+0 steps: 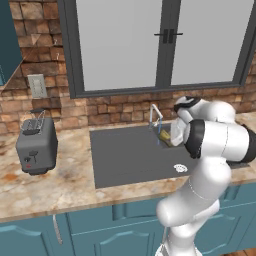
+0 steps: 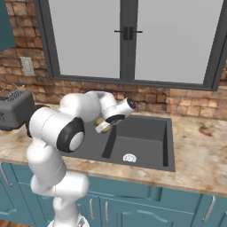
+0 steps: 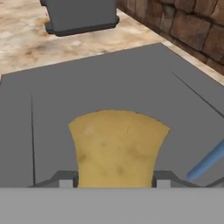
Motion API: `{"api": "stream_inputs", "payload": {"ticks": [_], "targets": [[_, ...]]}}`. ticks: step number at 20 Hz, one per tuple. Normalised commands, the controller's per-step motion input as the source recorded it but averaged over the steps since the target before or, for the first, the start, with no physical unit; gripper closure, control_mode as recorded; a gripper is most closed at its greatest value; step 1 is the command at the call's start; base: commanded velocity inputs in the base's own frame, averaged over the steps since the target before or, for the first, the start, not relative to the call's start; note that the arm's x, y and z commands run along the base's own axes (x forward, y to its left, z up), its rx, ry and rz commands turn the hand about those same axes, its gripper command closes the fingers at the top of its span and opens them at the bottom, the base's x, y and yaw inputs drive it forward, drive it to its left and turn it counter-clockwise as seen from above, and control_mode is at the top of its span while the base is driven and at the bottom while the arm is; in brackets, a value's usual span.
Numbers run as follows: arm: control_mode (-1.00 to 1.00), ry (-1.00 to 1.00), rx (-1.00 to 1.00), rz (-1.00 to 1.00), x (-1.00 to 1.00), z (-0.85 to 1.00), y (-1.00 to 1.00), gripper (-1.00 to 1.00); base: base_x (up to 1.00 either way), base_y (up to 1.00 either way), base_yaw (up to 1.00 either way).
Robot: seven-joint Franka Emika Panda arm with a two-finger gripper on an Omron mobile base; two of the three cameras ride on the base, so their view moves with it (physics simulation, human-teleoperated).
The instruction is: Soak the sponge with water for a few seconds and then drop it inside the sink.
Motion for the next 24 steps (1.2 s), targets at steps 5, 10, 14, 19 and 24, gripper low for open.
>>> {"api": "stream_inputs", "payload": {"ticks": [5, 10, 14, 19, 24], "targets": [[-1.00, -0.01, 0.00, 0.01, 0.28, -0.13, -0.06, 1.00, 0.00, 0.00, 0.00], [-1.00, 0.00, 0.00, 0.01, 0.34, 0.00, -0.16, 1.00, 0.00, 0.00, 0.00], [-1.00, 0.00, 0.00, 0.03, 0.36, 0.00, -0.15, 1.00, 0.00, 0.00, 0.00], [-1.00, 0.00, 0.00, 0.02, 0.07, -0.02, -0.07, 1.00, 0.00, 0.00, 0.00], [-1.00, 0.00, 0.00, 0.03, 0.00, -0.22, 0.00, 1.00, 0.00, 0.00, 0.00]]}}
